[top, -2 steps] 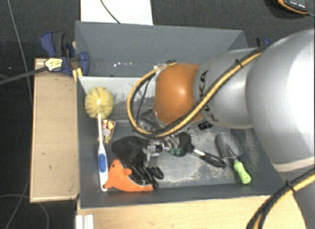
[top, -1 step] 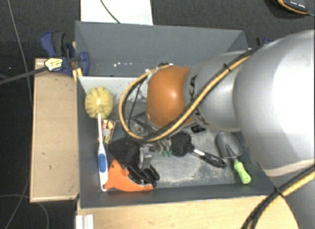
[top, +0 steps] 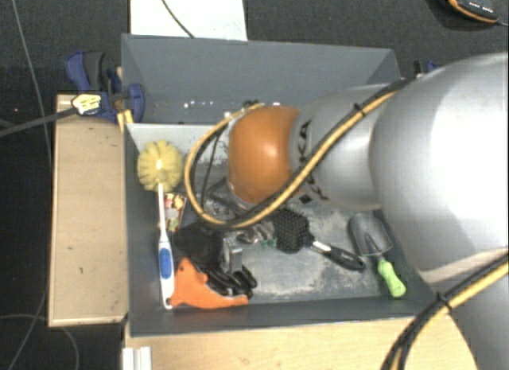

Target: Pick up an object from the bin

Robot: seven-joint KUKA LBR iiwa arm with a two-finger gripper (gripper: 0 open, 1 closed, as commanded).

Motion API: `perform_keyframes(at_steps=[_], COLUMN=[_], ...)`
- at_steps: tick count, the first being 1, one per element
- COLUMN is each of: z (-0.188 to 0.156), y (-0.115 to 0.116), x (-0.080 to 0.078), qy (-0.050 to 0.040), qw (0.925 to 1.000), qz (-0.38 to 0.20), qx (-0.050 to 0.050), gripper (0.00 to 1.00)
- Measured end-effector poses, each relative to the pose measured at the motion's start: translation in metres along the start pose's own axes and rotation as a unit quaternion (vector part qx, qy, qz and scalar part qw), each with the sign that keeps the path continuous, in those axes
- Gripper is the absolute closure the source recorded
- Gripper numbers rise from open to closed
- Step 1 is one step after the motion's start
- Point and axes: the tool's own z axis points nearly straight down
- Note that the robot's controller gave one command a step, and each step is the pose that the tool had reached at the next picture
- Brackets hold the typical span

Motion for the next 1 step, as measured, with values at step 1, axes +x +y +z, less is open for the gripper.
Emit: perform_keyframes(at_steps=[1], z=[-0.025], y=[-0.009], x=[0.0078], qy=[-0.0014], qw=[0.9954], qz=[0.096], qx=[0.0], gripper=[0.0])
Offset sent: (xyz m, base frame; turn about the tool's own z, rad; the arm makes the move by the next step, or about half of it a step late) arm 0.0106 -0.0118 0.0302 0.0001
